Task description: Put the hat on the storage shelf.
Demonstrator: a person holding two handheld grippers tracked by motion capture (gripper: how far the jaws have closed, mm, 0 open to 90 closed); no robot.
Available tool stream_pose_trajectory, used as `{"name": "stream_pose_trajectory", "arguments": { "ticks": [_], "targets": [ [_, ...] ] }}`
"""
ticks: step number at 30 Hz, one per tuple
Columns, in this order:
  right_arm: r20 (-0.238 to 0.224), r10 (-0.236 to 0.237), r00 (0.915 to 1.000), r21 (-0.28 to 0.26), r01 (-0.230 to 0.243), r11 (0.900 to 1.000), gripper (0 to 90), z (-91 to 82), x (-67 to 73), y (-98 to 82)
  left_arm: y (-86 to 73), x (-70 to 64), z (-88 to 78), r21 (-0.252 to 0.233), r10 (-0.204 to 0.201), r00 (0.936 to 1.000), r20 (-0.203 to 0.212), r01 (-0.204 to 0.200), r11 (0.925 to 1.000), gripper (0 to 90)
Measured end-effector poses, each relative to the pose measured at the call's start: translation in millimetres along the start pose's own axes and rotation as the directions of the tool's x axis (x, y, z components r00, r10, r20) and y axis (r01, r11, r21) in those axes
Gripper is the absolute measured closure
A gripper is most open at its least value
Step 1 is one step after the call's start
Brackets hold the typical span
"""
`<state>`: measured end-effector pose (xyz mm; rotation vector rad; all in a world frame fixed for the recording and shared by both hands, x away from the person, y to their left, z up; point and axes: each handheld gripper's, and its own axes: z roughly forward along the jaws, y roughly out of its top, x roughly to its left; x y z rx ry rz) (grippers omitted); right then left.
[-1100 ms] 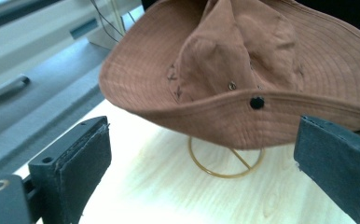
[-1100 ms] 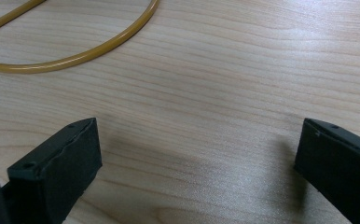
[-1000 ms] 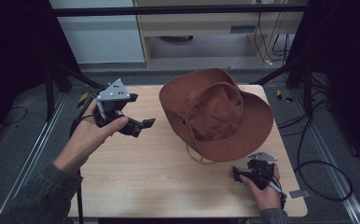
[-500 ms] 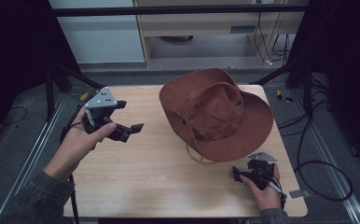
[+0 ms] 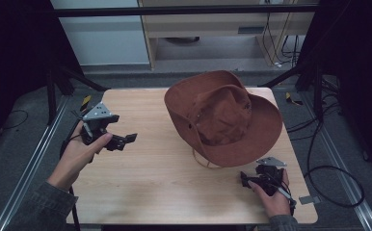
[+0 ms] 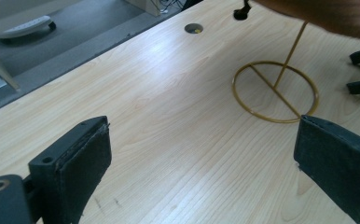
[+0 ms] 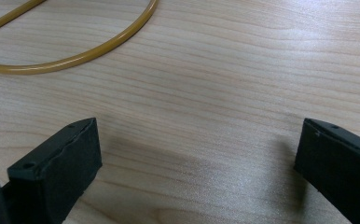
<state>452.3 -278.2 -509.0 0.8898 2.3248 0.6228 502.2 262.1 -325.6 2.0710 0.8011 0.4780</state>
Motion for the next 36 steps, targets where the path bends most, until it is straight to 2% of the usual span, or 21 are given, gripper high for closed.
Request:
{"name": "stream_pose_trajectory", "arguments": {
  "ticks": [10,20,26,36],
  "targets": [
    [0.0,0.0,1.0,0.0,0.0,1.0,0.5,0.0,0.0,0.0,-20.9,9.0,10.9,0.031,-0.013,0.9997,-0.022,0.013,0.9994,3.6],
    [0.0,0.0,1.0,0.0,0.0,1.0,0.5,0.0,0.0,0.0,-44.4,9.7,30.5,0.083,-0.017,0.9996,-0.021,0.019,0.9964,3.9],
    [0.001,0.0,1.0,0.0,0.0,1.0,0.5,0.0,0.0,0.0,-59.0,7.3,46.7,0.13,-0.009,0.9998,-0.015,0.011,0.9915,4.1],
    [-0.001,0.0,1.0,-0.001,0.0,1.0,0.5,0.0,-0.1,-0.1,-76.2,6.8,61.8,0.162,-0.018,0.9998,-0.011,0.019,0.9866,4.0]
  ]
}}
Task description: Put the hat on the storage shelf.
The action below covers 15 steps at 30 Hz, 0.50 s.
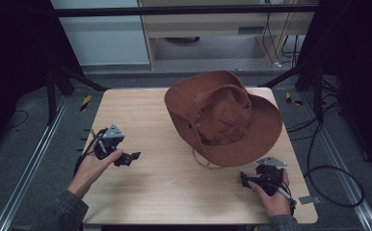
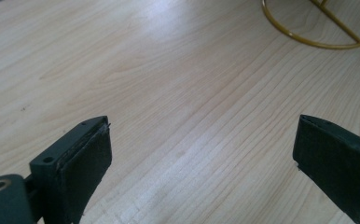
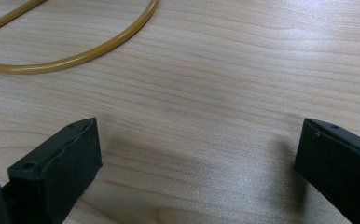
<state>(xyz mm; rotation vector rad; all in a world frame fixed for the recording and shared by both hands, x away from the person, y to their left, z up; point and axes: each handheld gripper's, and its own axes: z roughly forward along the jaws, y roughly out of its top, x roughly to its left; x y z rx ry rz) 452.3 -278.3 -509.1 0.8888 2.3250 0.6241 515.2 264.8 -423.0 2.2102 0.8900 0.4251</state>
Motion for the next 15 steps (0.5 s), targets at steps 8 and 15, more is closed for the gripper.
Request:
{"name": "stream_pose_trajectory", "arguments": {
  "ticks": [8,15],
  "targets": [
    [-0.001,-0.001,1.0,0.0,0.001,1.0,0.5,-0.1,-0.1,0.0,-15.3,0.6,11.9,0.013,-0.03,0.9994,0.02,0.029,0.9995,4.1],
    [0.0,0.0,1.0,0.0,0.0,1.0,0.5,0.0,0.0,0.0,-28.1,0.9,21.6,0.026,-0.05,0.9986,0.016,0.049,0.9984,4.2]
  ]
}}
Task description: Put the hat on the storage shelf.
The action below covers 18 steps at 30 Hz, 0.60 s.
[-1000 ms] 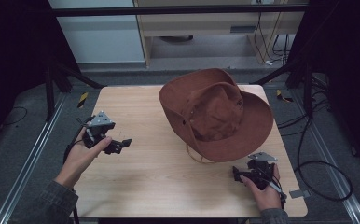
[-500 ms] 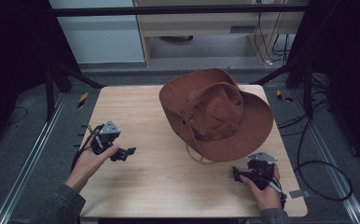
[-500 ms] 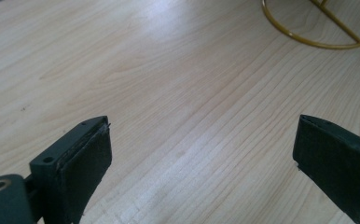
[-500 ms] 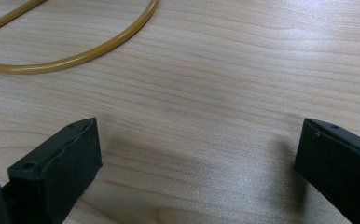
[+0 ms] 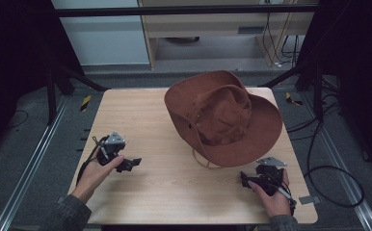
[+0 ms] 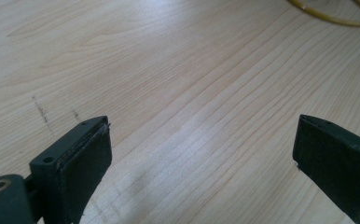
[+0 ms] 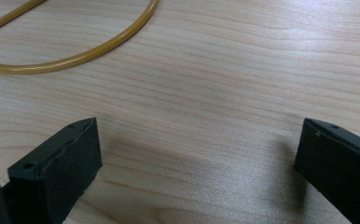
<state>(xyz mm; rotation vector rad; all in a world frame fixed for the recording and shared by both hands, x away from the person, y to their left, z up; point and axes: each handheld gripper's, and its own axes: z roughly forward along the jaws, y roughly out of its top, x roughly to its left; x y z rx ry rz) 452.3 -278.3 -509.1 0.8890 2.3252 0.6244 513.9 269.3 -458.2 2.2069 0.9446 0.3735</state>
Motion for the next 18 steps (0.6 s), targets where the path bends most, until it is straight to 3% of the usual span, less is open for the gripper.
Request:
{"name": "stream_pose_trajectory", "arguments": {
  "ticks": [9,12,18],
  "targets": [
    [0.001,0.0,1.0,0.0,0.0,1.0,0.5,0.0,0.0,0.0,-13.0,2.1,12.7,0.016,-0.005,0.9999,-0.016,0.005,0.9999,4.2],
    [0.0,0.0,1.0,0.0,0.0,1.0,0.5,0.0,0.0,0.0,-16.5,5.3,14.9,0.005,-0.039,0.9992,-0.005,0.039,0.9992,4.2],
    [0.0,0.0,1.0,0.0,0.0,1.0,0.5,0.0,0.0,0.0,-22.8,11.6,20.6,0.003,-0.051,0.9977,-0.044,0.051,0.9987,4.4]
  ]
}}
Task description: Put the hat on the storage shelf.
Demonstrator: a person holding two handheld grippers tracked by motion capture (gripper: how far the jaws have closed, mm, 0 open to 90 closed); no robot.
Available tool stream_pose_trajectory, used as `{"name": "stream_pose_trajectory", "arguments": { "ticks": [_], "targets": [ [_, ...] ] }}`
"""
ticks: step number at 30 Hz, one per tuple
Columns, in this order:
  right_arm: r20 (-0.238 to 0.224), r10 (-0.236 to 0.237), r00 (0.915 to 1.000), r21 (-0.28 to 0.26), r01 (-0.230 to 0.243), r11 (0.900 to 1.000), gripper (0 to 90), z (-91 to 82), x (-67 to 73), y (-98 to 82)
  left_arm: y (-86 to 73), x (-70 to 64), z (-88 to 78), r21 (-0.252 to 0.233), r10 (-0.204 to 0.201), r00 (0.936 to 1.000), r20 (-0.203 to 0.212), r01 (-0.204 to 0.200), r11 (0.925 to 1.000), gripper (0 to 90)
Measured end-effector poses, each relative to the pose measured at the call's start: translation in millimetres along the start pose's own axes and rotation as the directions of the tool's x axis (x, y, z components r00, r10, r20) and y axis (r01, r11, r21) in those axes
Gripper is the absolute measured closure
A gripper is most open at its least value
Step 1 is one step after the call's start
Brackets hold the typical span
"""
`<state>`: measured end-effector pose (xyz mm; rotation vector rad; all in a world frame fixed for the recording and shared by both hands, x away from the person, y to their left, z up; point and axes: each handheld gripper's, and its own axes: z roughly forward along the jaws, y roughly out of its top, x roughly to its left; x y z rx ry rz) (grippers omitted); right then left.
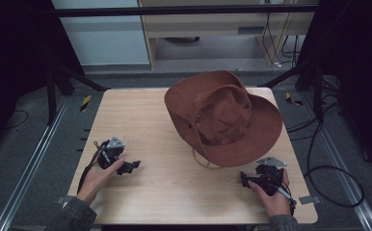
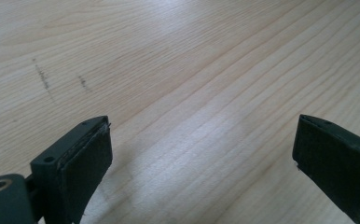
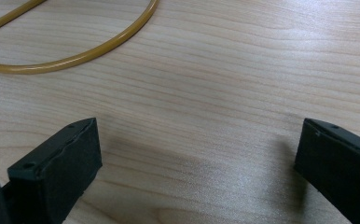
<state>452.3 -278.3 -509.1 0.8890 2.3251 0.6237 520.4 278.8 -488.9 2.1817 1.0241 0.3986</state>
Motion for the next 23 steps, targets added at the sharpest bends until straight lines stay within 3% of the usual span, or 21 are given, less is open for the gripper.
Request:
{"name": "stream_pose_trajectory", "arguments": {
  "ticks": [6,13,14,23],
  "targets": [
    [0.0,0.0,1.0,0.0,0.0,1.0,0.5,0.0,0.0,0.0,-7.5,1.9,8.4,0.01,-0.007,0.9999,-0.009,0.007,0.9999,4.4],
    [0.0,0.0,1.0,0.0,0.0,1.0,0.5,0.0,0.0,0.0,-11.6,1.3,12.4,-0.005,0.025,0.9991,-0.035,-0.025,0.9997,3.0],
    [0.0,0.0,1.0,0.0,0.0,1.0,0.5,0.0,0.0,0.0,-13.6,0.5,13.2,-0.028,0.016,0.9992,-0.036,-0.017,0.9995,1.5],
    [0.0,0.0,1.0,0.0,0.0,1.0,0.4,0.0,0.0,0.1,-18.3,-1.9,8.9,-0.025,0.007,0.9989,-0.046,-0.008,0.9996,1.0]
  ]
}}
